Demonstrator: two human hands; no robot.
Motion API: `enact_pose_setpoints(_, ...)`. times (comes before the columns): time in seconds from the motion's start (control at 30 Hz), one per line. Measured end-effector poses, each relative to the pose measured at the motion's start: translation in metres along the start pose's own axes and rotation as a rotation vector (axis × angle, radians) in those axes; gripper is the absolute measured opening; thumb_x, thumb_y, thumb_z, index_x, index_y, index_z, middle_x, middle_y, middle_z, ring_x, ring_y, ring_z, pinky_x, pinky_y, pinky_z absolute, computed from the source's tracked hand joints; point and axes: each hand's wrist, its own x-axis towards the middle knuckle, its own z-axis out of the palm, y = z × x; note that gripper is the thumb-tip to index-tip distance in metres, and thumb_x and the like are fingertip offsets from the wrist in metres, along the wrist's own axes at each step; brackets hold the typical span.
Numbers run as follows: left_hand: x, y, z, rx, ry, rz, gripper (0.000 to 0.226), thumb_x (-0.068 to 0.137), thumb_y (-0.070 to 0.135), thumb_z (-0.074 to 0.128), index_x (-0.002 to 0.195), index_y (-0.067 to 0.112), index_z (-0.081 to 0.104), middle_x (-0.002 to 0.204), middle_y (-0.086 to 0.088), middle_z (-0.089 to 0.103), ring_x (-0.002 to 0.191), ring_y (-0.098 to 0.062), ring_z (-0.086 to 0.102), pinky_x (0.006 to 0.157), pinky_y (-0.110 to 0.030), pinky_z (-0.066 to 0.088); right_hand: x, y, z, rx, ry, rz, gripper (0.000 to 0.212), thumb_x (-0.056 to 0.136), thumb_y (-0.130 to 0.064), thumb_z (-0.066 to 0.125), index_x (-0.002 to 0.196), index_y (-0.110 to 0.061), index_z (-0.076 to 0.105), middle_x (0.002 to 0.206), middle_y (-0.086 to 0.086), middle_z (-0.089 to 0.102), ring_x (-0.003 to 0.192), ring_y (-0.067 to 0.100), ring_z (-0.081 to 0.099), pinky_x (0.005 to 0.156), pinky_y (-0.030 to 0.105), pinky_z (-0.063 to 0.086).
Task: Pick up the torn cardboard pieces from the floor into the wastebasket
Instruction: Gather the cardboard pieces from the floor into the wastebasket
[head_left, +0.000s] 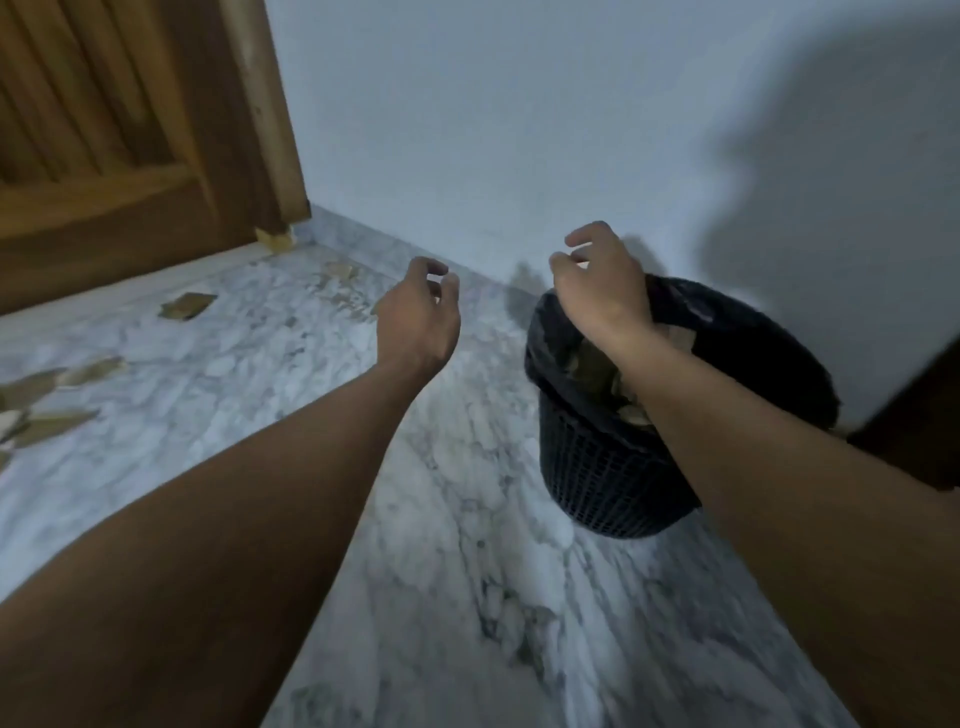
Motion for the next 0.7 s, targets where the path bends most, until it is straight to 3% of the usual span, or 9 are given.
enact_pose_setpoints(0.1,-0.017,-0.064,-0.053,0.105,0.061,-0.081,0.029,0.104,0.037,0.045,0.12,0.017,0.058,0.099,-0.002,0.069,0.084,-0.022,0.064,0.068,-0.033,0.046,-0.016,-0.029,0.064,0.002,-0.087,-0.114,0.03,0.095,-0.032,0.052,0.124,-0.024,0.055,0.128,-0.004,0.061,0.106,0.017,0.058,0.09,0.033,0.048)
enact_pose_setpoints(0.23,-0.057,-0.143,-0.123,0.243,0.122,-0.233,0.03,0.105,0.037,0.045,0.122,0.017,0.058,0.105,-0.001,0.068,0.089,-0.018,0.06,0.072,-0.031,0.042,-0.061,-0.064,0.157,-0.01,-0.249,-0.21,0.033,0.096,-0.031,0.054,0.128,-0.023,0.054,0.132,0.0,0.061,0.116,0.021,0.058,0.086,0.028,0.043)
enact_pose_setpoints(0.37,-0.11,-0.215,-0.185,0.354,0.205,-0.378,0.027,0.104,0.034,0.044,0.122,0.019,0.059,0.114,-0.004,0.067,0.102,-0.026,0.061,0.075,-0.034,0.046,-0.125,-0.088,0.248,-0.037,-0.564,-0.209,0.039,0.103,-0.033,0.049,0.141,-0.024,0.046,0.142,0.004,0.054,0.11,0.024,0.059,0.091,0.041,0.051)
enact_pose_setpoints(0.43,-0.139,-0.251,-0.216,0.436,0.246,-0.444,0.026,0.104,0.032,0.043,0.122,0.02,0.059,0.118,-0.008,0.065,0.109,-0.03,0.058,0.079,-0.039,0.048,-0.168,-0.089,0.289,-0.083,-0.738,-0.222,0.042,0.105,-0.033,0.045,0.147,-0.024,0.04,0.145,0.005,0.05,0.105,0.024,0.057,0.088,0.039,0.051)
enact_pose_setpoints(0.47,-0.153,-0.267,-0.231,0.477,0.263,-0.484,0.027,0.104,0.03,0.043,0.122,0.02,0.059,0.121,-0.009,0.063,0.113,-0.032,0.055,0.082,-0.04,0.047,-0.191,-0.088,0.307,-0.112,-0.819,-0.242,0.045,0.105,-0.032,0.044,0.149,-0.024,0.037,0.148,0.006,0.047,0.113,0.026,0.057,0.092,0.038,0.048)
enact_pose_setpoints(0.5,-0.167,-0.282,-0.245,0.515,0.281,-0.527,0.027,0.104,0.029,0.043,0.124,0.02,0.059,0.124,-0.01,0.062,0.117,-0.032,0.052,0.086,-0.041,0.046,-0.215,-0.083,0.327,-0.139,-0.898,-0.265,0.049,0.105,-0.034,0.043,0.152,-0.023,0.034,0.154,0.007,0.042,0.127,0.028,0.051,0.101,0.038,0.043)
enact_pose_setpoints(0.57,-0.191,-0.311,-0.274,0.607,0.342,-0.596,0.03,0.102,0.027,0.045,0.128,0.02,0.059,0.131,-0.011,0.058,0.125,-0.032,0.047,0.097,-0.044,0.044,-0.266,-0.072,0.363,-0.25,-1.055,-0.328,0.062,0.102,-0.046,0.039,0.158,-0.025,0.024,0.165,0.008,0.022,0.151,0.026,0.023,0.12,0.045,0.021)
enact_pose_setpoints(0.63,-0.209,-0.337,-0.304,0.736,0.413,-0.659,0.035,0.1,0.028,0.049,0.133,0.021,0.057,0.14,-0.012,0.053,0.135,-0.033,0.041,0.108,-0.047,0.036,-0.313,-0.06,0.395,-0.459,-1.134,-0.488,0.075,0.095,-0.065,0.02,0.161,-0.031,0.01,0.169,0.008,0.001,0.155,0.028,-0.005,0.118,0.062,-0.005)
enact_pose_setpoints(0.7,-0.224,-0.361,-0.332,0.847,0.417,-0.788,0.047,0.1,0.038,0.048,0.144,0.025,0.046,0.154,-0.015,0.039,0.149,-0.035,0.023,0.119,-0.051,0.019,-0.345,-0.052,0.418,-0.596,-1.068,-0.647,0.078,0.091,-0.067,0.002,0.161,-0.032,0.001,0.168,0.011,-0.01,0.153,0.034,-0.017,0.109,0.07,-0.019)
